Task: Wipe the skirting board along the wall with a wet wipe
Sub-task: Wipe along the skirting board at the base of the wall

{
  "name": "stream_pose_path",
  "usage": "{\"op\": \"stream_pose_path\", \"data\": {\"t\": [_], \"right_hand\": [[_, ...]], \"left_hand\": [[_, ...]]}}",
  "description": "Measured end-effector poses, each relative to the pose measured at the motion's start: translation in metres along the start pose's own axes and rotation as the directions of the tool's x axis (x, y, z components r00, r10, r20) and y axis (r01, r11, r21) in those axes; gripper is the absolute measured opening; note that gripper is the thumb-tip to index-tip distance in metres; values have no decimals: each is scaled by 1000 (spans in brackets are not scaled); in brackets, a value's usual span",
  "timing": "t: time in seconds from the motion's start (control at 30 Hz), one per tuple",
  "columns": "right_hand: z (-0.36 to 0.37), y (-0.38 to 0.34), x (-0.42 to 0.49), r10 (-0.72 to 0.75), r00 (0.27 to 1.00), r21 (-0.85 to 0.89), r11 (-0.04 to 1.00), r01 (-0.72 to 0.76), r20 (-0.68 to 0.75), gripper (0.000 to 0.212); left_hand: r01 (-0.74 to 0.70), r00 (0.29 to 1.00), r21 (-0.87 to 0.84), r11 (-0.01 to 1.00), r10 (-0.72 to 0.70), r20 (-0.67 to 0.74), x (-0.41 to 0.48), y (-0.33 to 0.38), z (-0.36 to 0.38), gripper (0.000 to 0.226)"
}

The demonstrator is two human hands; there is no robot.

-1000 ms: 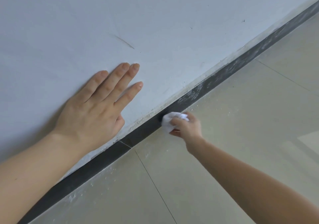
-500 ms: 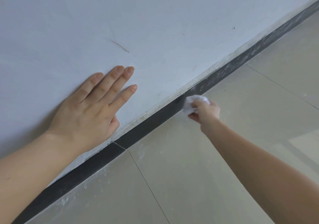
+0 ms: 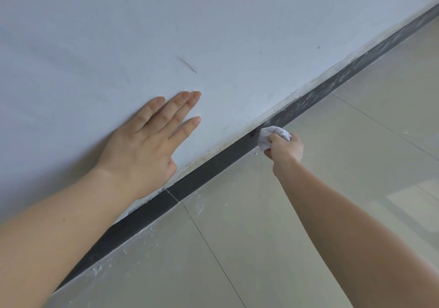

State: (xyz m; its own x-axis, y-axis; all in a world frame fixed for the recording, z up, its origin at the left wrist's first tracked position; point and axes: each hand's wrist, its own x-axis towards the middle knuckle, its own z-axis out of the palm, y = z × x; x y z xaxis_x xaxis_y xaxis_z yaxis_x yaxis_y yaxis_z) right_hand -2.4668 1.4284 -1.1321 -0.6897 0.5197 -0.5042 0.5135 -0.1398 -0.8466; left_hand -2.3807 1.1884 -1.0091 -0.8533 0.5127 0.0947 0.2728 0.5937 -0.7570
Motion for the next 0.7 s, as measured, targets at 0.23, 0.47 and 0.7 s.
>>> {"op": "stream_pose_path", "data": {"t": [0.23,0.47,0.7], "right_hand": [[-18,-2,-58,-71,983,-171,980,100,171,12],[-46,-44,-93,-118,966,-388,899,203,231,20],[-55,-93,-113,-196,946,-556,770,312,259,12]], "left_hand": [[0,995,-39,999,4,100,4,3,-12,74],[-28,987,-170,985,54,154,2,-2,-21,67],[-132,978,-270,954,171,123,5,-16,-38,66]]}}
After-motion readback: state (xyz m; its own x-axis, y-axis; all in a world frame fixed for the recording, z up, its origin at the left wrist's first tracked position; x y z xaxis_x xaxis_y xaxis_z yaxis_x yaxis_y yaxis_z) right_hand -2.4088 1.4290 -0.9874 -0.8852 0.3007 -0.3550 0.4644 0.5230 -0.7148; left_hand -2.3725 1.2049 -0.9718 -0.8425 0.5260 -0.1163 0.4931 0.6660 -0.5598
